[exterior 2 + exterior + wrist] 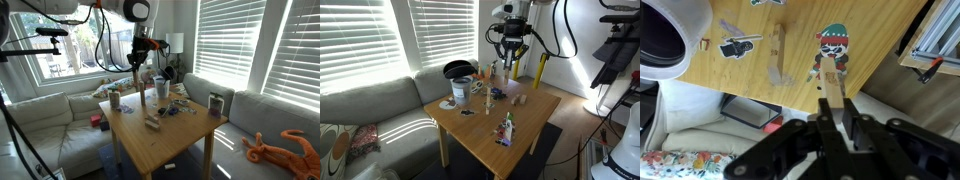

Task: Put one wooden chip on the pile of wooden chips on the left

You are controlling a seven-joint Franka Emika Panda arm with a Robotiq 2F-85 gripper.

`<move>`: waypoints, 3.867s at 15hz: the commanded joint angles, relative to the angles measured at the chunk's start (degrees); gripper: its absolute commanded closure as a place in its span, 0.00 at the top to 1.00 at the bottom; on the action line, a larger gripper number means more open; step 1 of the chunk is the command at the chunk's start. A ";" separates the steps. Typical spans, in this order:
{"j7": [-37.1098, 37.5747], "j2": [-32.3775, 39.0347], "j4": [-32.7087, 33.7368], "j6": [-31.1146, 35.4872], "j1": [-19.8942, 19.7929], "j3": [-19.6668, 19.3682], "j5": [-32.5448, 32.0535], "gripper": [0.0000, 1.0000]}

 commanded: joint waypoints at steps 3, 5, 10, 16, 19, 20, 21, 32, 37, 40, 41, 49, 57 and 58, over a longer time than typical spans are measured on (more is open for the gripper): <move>-3.27 1.29 1.69 -3.57 -1.88 0.77 1.74 0.04; -6.13 2.36 3.36 -6.56 -2.20 0.58 3.84 0.04; -5.75 7.28 9.32 -7.14 -3.17 1.05 3.25 0.04; -5.93 7.79 9.03 -5.24 -3.58 1.89 1.72 0.04; -5.82 9.18 11.21 -5.53 -3.49 2.44 1.47 0.04; -5.73 9.35 11.62 -5.65 -3.46 2.65 1.54 0.04; -5.45 9.56 12.05 -5.76 -3.46 2.84 1.87 0.04; -3.49 12.49 16.04 -4.79 -3.58 4.18 2.84 0.04; -0.77 12.90 16.30 -3.53 -3.74 4.53 3.70 0.04; -0.38 12.56 15.91 -3.40 -3.91 4.69 4.59 0.04; -0.52 12.38 15.65 -3.31 -3.93 4.70 4.54 0.04; -1.11 12.10 14.78 -2.99 -4.35 4.64 4.25 0.17; -1.59 11.77 13.68 -2.87 -4.40 5.05 4.15 0.04; -1.59 11.77 13.54 -2.97 -4.41 5.14 4.19 0.04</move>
